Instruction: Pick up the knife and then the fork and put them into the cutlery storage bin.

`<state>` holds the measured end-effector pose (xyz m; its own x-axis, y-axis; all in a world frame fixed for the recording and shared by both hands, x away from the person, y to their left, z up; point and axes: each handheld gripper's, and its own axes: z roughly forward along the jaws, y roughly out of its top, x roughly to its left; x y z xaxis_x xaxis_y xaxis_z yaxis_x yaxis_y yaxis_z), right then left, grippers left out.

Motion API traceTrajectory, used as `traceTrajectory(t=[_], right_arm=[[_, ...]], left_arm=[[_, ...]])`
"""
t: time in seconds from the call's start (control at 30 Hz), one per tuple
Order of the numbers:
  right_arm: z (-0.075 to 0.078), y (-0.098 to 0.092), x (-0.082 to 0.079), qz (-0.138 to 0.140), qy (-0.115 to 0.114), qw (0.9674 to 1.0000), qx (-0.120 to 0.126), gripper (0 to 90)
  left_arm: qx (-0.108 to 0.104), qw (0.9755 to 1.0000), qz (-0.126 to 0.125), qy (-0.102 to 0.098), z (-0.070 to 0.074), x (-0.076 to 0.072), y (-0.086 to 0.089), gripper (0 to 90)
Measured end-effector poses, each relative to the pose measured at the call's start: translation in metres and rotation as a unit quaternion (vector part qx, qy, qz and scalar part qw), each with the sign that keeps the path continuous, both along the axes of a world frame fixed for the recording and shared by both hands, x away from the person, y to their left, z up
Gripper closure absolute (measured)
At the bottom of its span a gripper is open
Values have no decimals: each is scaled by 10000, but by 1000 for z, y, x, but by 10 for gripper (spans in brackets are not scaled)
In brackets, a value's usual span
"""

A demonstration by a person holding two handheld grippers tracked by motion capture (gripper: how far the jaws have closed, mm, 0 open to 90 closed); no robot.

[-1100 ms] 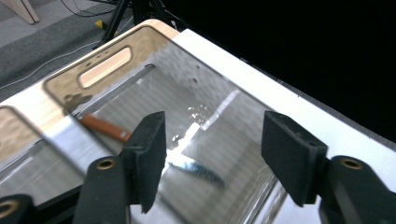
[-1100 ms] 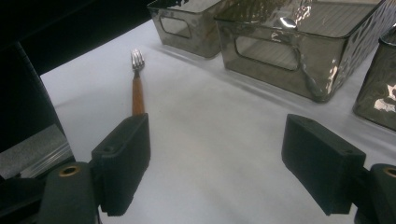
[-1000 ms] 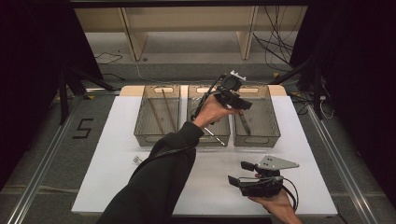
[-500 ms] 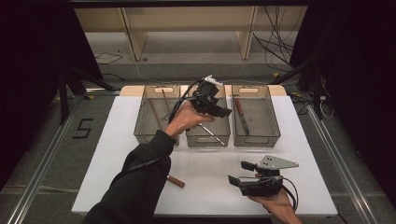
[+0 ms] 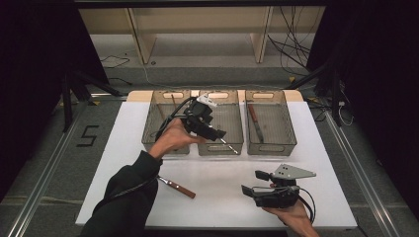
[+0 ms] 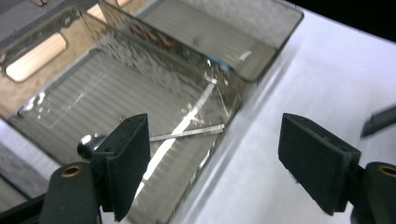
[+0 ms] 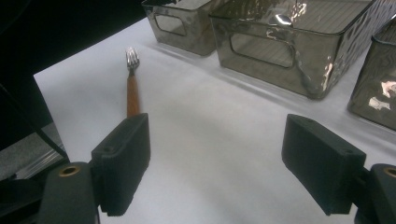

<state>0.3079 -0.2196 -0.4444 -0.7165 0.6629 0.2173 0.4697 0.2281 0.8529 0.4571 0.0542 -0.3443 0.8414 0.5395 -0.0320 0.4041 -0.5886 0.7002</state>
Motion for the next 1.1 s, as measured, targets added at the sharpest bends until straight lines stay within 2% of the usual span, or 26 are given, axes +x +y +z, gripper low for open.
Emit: traceTrajectory(t=[0.37, 0.5, 0.67, 0.73, 0.9, 0.97, 1.1], right_arm=[[0, 1, 0, -13, 10, 10000, -17, 245], [0, 1, 0, 13, 7, 10000, -39, 245], [0, 2, -1, 18, 11, 10000, -50, 245], [0, 2, -1, 18, 13, 10000, -52, 245], [-1, 3, 0, 32, 21, 10000, -64, 246], [0, 3, -1, 26, 9, 10000, -58, 245], [0, 2, -1, 15, 20, 10000, -49, 245]], left_arm=[[485, 9987, -131, 127, -23, -24, 33, 233], [730, 9968, -276, 188, -32, -35, 43, 232], [1164, 9918, -487, 214, -44, -47, 50, 228], [1364, 9889, -550, 220, -49, -50, 53, 226], [1580, 9852, -562, 355, -63, -55, 59, 225], [1752, 9816, -659, 386, -67, -57, 62, 226], [1942, 9773, -729, 423, -75, -61, 65, 231]])
